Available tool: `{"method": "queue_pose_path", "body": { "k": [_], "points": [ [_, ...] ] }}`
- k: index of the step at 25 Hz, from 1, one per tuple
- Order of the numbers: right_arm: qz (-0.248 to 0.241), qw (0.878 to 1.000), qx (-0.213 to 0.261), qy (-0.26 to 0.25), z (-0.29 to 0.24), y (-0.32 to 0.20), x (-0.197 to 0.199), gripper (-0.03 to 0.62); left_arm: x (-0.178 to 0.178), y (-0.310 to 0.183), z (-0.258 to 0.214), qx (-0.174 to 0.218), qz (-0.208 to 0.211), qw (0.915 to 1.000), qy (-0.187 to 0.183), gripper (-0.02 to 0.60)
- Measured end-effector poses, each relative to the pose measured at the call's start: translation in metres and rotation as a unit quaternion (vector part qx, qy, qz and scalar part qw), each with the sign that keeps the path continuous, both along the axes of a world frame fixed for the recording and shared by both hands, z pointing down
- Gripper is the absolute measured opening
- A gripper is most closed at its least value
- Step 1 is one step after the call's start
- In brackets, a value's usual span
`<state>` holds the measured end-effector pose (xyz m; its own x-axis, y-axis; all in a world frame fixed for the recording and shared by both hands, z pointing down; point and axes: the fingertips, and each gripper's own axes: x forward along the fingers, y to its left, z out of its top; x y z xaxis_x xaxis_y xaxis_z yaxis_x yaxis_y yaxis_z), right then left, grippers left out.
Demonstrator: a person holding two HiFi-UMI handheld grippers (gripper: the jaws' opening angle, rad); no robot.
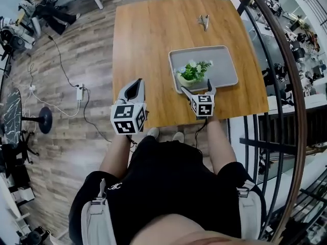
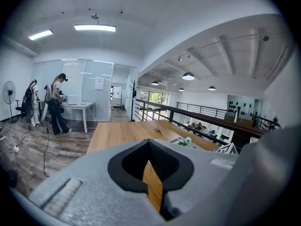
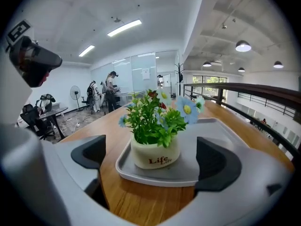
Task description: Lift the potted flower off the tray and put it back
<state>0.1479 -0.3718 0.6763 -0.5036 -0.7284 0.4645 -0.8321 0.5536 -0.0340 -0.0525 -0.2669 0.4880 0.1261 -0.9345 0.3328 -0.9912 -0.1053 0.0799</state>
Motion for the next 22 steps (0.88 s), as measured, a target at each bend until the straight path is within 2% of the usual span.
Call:
{"method": "queue_pose_path", "body": {
  "k": [6, 13, 22],
  "points": [
    [-0.029, 0.999, 0.003, 0.034, 0.025, -0.024, -0.011, 0.58, -0.021, 0.022, 0.009, -0.017, -0.054, 0.9984, -0.007, 0.012],
    [-0.044, 0.998, -0.011, 0.045, 0.049, -0.048, -0.022, 0.58, -0.046, 0.046, 0.008, -0.02, -0.102, 0.9943, -0.022, 0.012],
    [-0.059, 0.997, -0.027, 0.041, 0.057, -0.068, -0.04, 0.58, -0.066, 0.06, 0.01, -0.023, -0.125, 0.9915, -0.027, 0.012]
  ]
}}
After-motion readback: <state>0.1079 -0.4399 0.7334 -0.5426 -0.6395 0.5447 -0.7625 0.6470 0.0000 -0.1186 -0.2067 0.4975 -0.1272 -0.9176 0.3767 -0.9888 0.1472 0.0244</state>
